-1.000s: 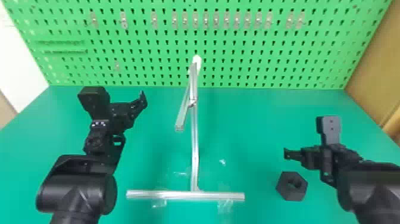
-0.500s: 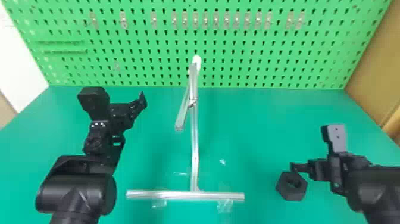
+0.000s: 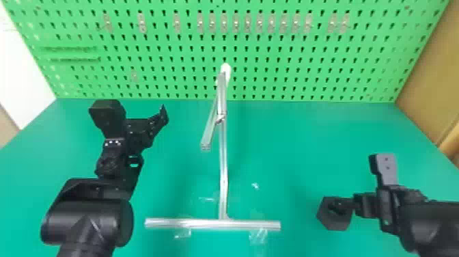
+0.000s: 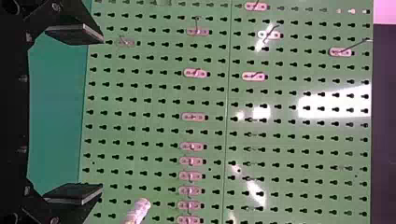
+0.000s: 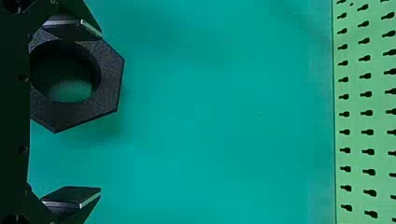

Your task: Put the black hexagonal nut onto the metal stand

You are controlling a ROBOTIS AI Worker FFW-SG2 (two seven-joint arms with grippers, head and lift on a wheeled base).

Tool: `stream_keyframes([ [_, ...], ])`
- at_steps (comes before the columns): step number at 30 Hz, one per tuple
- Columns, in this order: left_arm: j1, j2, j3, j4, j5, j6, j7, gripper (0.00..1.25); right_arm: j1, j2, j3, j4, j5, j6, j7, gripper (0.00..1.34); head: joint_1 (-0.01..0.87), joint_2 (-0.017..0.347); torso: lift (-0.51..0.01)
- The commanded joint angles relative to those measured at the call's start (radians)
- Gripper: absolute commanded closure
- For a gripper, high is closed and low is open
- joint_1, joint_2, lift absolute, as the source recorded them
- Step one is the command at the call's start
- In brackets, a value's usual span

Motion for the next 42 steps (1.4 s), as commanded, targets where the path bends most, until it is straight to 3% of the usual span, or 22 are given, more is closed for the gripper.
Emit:
stream_keyframes([
  [1, 0.000, 0.000, 0.000, 0.001, -0.001, 0.000, 0.000, 0.16, -0.004, 0.003, -0.002, 0.023, 0.003, -0.013, 0.000, 0.13, 0.693, 0.081, -0.001],
  [34, 0.001, 0.000, -0.003, 0.000, -0.003, 0.000, 0.000, 0.16, -0.021, 0.013, -0.053, 0.181, 0.042, -0.147, 0.000, 0.16, 0.693, 0.081, -0.001],
  [40, 0.001, 0.000, -0.002, 0.000, -0.003, 0.000, 0.000, 0.16, -0.023, 0.013, -0.052, 0.184, 0.043, -0.147, 0.000, 0.22, 0.693, 0.081, -0.001],
  [42, 0.001, -0.001, -0.002, 0.000, -0.003, 0.000, 0.000, 0.16, -0.023, 0.013, -0.050, 0.184, 0.043, -0.147, 0.000, 0.30, 0.693, 0.081, -0.001],
])
